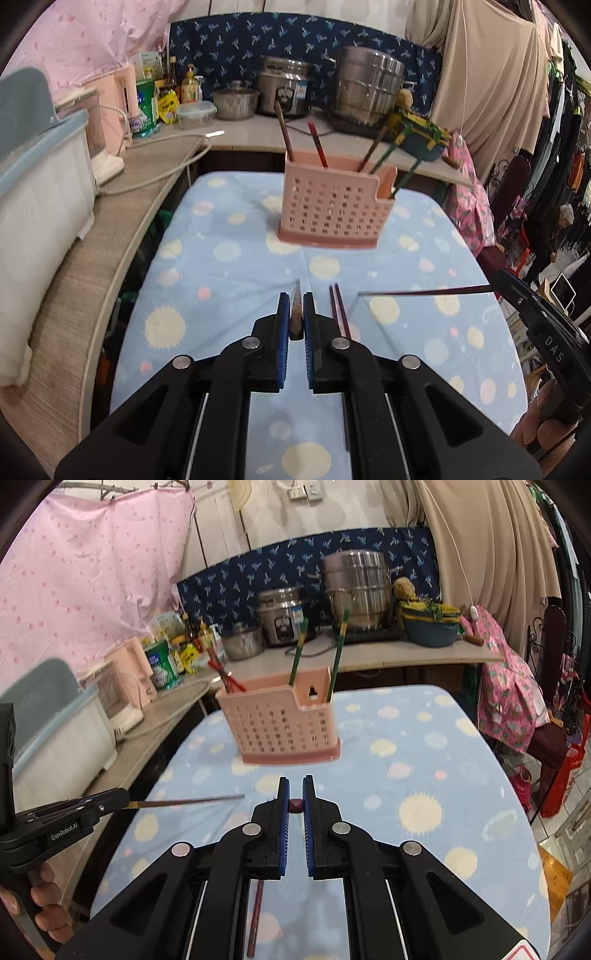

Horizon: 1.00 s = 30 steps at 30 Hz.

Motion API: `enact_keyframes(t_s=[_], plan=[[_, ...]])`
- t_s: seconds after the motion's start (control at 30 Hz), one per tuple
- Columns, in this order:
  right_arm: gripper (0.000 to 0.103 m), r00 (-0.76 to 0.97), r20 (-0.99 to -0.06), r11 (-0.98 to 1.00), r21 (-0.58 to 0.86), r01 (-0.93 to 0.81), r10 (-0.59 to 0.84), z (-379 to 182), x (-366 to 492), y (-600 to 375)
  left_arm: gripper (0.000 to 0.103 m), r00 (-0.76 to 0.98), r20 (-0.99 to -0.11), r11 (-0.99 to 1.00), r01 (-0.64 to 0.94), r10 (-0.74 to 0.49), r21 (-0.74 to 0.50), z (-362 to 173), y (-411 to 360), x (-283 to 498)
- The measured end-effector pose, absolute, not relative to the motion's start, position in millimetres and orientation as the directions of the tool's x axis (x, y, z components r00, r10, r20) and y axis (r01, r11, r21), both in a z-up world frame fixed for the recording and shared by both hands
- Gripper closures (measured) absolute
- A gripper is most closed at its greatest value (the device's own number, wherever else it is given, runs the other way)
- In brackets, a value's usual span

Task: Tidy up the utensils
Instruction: 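Lift both held chopsticks and carry them over the pink basket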

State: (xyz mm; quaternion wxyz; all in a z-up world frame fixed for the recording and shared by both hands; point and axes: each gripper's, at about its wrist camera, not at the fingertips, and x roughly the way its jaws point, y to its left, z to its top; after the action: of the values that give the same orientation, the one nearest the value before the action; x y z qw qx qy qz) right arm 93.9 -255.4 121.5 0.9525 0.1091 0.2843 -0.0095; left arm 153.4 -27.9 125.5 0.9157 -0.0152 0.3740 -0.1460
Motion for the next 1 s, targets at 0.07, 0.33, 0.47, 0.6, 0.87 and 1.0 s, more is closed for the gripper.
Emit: enact_keyframes(t_s=[0.07, 0.33, 0.47, 0.6, 0.87, 1.0], plan=[[0.096, 0.849, -0.527, 0.976, 0.204, 0.08, 0.041, 128.8, 100.1, -257.4, 0.096, 0.69, -0.668, 0.958, 0.252, -0.278, -0.139, 133.6, -28.9, 160.8], [0.096, 0.865, -0.498, 0.965, 0.251, 0.075, 0.062, 146.2, 133.5, -269.0, 0.096, 0.714, -0.638, 0.957, 0.242, -0.289, -0.162, 158.9, -32.4, 195.9], [0.096, 0.885, -0.461, 0.964, 0.256, 0.069, 0.059, 165.2, 146.2, -272.5, 0.096, 0.73, -0.611, 0.951, 0.258, -0.307, -0.169, 180.8, -39.2, 212.5], [0.096, 0.906, -0.417, 0.96, 0.276, 0.055, 0.068, 187.0, 159.5, -278.2, 0.096, 0.752, -0.568, 0.942, 0.279, -0.335, -0.186, 207.3, -46.9, 225.1], [0.096, 0.948, -0.308, 0.949, 0.315, 0.022, 0.08, 237.9, 190.5, -290.1, 0.096, 0.811, -0.442, 0.923, 0.314, -0.383, -0.223, 268.0, -62.2, 253.0], [0.096, 0.963, -0.261, 0.949, 0.315, 0.018, 0.068, 260.8, 213.6, -293.4, 0.096, 0.847, -0.375, 0.924, 0.31, -0.376, -0.225, 293.7, -68.8, 271.6]])
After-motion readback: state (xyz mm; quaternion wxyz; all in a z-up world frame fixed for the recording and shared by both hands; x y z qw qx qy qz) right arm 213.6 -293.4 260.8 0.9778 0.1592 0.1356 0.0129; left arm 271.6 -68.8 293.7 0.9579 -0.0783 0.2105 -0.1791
